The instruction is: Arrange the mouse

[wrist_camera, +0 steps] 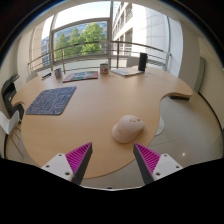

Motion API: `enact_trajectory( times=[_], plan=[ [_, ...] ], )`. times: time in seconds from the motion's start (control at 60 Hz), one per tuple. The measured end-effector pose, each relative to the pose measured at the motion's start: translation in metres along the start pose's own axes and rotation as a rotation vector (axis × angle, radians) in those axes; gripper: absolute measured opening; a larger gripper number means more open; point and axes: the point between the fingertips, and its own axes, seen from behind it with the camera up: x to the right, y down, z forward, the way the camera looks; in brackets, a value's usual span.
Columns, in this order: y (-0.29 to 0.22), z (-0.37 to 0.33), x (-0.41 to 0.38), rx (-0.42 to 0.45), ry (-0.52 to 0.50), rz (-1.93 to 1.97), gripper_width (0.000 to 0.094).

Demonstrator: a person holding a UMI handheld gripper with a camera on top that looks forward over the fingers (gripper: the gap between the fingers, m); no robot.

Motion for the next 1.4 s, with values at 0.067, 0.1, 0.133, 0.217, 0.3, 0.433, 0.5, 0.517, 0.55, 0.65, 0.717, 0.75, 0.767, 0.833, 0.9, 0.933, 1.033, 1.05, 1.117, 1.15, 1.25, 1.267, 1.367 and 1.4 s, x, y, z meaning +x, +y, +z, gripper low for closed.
enact_trajectory(
  times=[0.067, 0.1, 0.133, 0.217, 0.3, 0.433, 0.5, 0.517, 0.55, 0.65, 0.717, 0.75, 0.767, 0.833, 0.9, 0.933, 1.033, 1.05, 1.117, 1.15, 1.25, 1.267, 1.367, 1.4],
  plan=[
    [-0.003, 0.024, 0.018, -0.008, 0.005, 0.024, 0.0846],
    [-0.004, 0.035, 0.023, -0.013, 0.000, 0.045, 0.0844],
    [-0.006, 0.045, 0.026, -0.023, -0.007, 0.066, 0.0845],
    [-0.021, 0.061, 0.033, -0.009, -0.020, 0.119, 0.0850],
    [-0.035, 0.075, 0.039, -0.008, -0.027, 0.143, 0.0847],
    [-0.049, 0.093, 0.034, 0.005, -0.034, 0.145, 0.0817],
    [-0.052, 0.100, 0.030, 0.013, -0.008, 0.110, 0.0748],
    [-0.053, 0.102, 0.031, 0.015, 0.002, 0.100, 0.0726],
    [-0.053, 0.106, 0.034, 0.021, 0.026, 0.076, 0.0669],
    [-0.058, 0.108, 0.042, 0.043, 0.037, 0.045, 0.0538],
    [-0.059, 0.108, 0.041, 0.048, 0.046, 0.038, 0.0501],
    [-0.058, 0.109, 0.041, 0.052, 0.047, 0.039, 0.0480],
    [-0.058, 0.109, 0.041, 0.052, 0.050, 0.041, 0.0469],
    [-0.059, 0.109, 0.041, 0.043, 0.061, 0.036, 0.0438],
    [-0.061, 0.106, 0.045, 0.034, 0.085, 0.053, 0.0412],
    [-0.066, 0.103, 0.046, 0.036, 0.101, 0.063, 0.0411],
    [-0.106, 0.082, 0.061, 0.099, 0.192, 0.076, 0.0412],
    [-0.117, 0.076, 0.062, 0.116, 0.206, 0.084, 0.0412],
    [-0.168, 0.055, 0.065, 0.188, 0.257, 0.116, 0.0412],
    [-0.198, 0.041, 0.061, 0.235, 0.273, 0.128, 0.0411],
    [-0.295, 0.007, 0.021, 0.397, 0.274, 0.130, 0.0410],
    [-0.310, 0.002, 0.010, 0.423, 0.266, 0.126, 0.0413],
    [-0.383, -0.012, -0.070, 0.533, 0.186, 0.097, 0.0410],
    [-0.393, -0.007, -0.105, 0.543, 0.142, 0.089, 0.0410]
  ],
)
